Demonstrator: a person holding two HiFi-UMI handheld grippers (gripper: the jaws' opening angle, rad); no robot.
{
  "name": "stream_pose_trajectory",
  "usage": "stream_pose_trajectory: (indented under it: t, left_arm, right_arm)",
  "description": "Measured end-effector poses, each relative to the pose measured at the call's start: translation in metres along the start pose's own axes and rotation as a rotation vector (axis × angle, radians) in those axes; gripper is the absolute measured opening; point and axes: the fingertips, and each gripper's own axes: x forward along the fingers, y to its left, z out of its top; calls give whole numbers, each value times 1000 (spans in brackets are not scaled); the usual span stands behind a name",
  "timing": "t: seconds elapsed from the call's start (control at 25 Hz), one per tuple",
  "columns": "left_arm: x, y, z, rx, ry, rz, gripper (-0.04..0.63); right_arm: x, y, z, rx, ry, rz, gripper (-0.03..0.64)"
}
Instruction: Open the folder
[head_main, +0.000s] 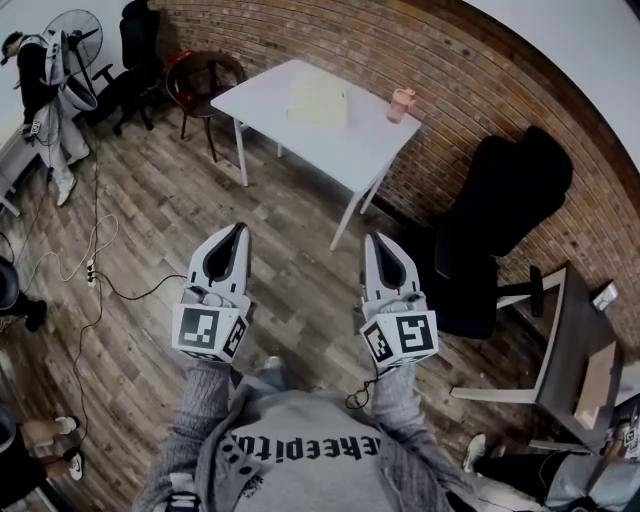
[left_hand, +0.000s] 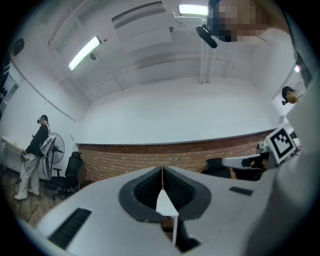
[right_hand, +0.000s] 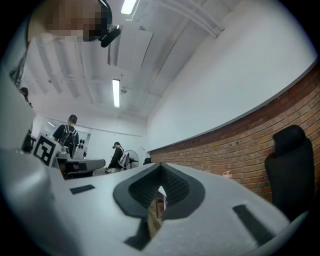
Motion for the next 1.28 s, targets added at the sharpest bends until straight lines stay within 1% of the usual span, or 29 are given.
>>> stream_pose_trajectory:
  t: [0.24, 0.32, 0.44, 0.56, 0.84, 0.92, 1.16, 1.28]
  left_arm:
    - [17, 29, 5, 10, -21, -11, 11]
    - [21, 39, 3, 11, -36, -20, 11]
    - [27, 48, 2, 5, -29, -27, 11]
    - [34, 56, -5, 0, -44, -45, 11]
    - [62, 67, -19, -29, -17, -59, 11]
    - [73, 73, -24, -28, -7, -53, 11]
    - [113, 98, -35, -14, 16, -5, 11]
    - [142, 111, -41, -2, 1, 6, 11]
  right_arm:
    - [31, 2, -3, 4, -9, -40, 5]
    - [40, 3, -4, 5, -12, -49, 5]
    - [49, 6, -5, 5, -15, -58, 5]
    - [56, 7, -7, 3, -11, -66, 5]
    - [81, -6, -19, -2, 20, -83, 5]
    - [94, -14, -26, 4, 21, -83, 5]
    - [144, -37, -38, 19, 15, -59, 5]
    - [175, -53, -43, 21, 5, -44, 5]
